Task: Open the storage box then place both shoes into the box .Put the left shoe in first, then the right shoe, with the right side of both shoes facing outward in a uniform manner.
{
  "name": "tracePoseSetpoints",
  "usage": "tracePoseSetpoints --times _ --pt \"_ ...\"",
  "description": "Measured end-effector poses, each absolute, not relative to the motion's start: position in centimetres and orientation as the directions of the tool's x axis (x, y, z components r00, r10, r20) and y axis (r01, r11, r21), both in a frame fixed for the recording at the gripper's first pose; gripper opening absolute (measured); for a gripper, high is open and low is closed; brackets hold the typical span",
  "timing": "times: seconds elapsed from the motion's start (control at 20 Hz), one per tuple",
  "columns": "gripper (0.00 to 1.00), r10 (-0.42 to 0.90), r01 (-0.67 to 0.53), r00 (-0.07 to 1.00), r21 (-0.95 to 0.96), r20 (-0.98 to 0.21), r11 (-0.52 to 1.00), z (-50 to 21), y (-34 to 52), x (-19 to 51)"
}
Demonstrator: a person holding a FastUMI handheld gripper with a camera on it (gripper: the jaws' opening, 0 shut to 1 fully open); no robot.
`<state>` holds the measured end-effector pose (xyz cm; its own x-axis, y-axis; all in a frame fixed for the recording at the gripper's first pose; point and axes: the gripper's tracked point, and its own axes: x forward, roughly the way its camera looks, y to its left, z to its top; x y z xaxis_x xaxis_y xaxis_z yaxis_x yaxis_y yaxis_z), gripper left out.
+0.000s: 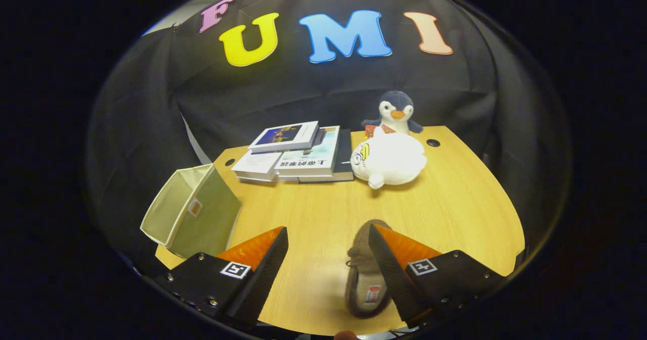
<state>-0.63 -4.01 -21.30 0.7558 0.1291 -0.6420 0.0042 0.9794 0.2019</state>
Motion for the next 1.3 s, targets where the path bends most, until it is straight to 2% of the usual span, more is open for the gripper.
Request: tracePoseSetpoints --times 0.15,0.5,0.85,1.3 --pt "0.97 0.083 0.047 0.735 0.172 -0.673 0.984 -23.9 -6.9 -1.6" --pt "0.98 0.064 0.082 0.677 0.162 -0.733 0.983 -28.3 -10.0 -3.5" --pt "0.98 0.040 0.013 0.622 0.061 -0.782 0.998 -32.5 -11.3 -4.8" --pt "0.96 0.106 0.046 0.548 0.156 -0.830 0.987 -35.6 -11.0 -4.5"
